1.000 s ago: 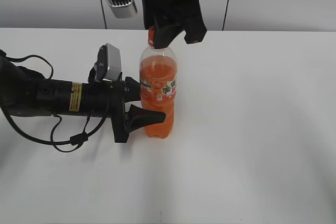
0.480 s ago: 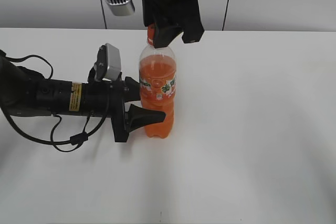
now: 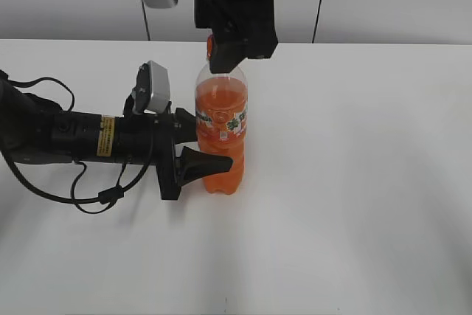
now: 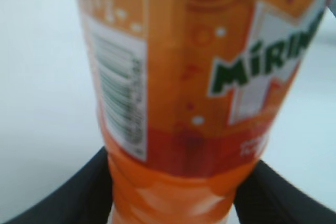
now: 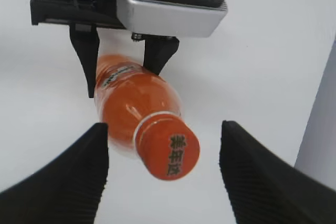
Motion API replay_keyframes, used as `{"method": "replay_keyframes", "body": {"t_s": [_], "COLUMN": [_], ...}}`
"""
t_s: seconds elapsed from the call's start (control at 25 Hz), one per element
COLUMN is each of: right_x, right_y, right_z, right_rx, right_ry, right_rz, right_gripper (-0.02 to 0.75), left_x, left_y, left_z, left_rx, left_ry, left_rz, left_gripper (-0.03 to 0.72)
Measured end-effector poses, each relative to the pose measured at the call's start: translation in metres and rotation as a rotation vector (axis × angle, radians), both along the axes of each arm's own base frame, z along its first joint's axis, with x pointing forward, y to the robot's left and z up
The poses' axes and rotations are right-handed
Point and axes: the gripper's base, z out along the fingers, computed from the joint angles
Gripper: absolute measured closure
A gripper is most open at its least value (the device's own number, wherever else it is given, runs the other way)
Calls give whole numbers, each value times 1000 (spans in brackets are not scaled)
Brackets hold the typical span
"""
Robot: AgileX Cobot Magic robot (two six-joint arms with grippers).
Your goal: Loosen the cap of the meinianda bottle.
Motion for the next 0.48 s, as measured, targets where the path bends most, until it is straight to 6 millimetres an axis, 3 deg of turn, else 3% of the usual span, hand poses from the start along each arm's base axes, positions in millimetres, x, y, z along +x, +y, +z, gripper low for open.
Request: {"method": "replay_keyframes", "body": {"t_s": [0.24,0.48], "right_x": [-12,-14], "right_y": [-11,-15], "right_z": [37,47], "right_rx": [170,394], "right_ry": [60,301], "right_rz": [-329,-1002], "right_gripper": [239,238], "left_x": [0,0], "left_y": [0,0], "left_z": [0,0], "left_rx": [1,1], "left_ry": [0,0], "left_rz": [0,0], "left_gripper": [281,281]}}
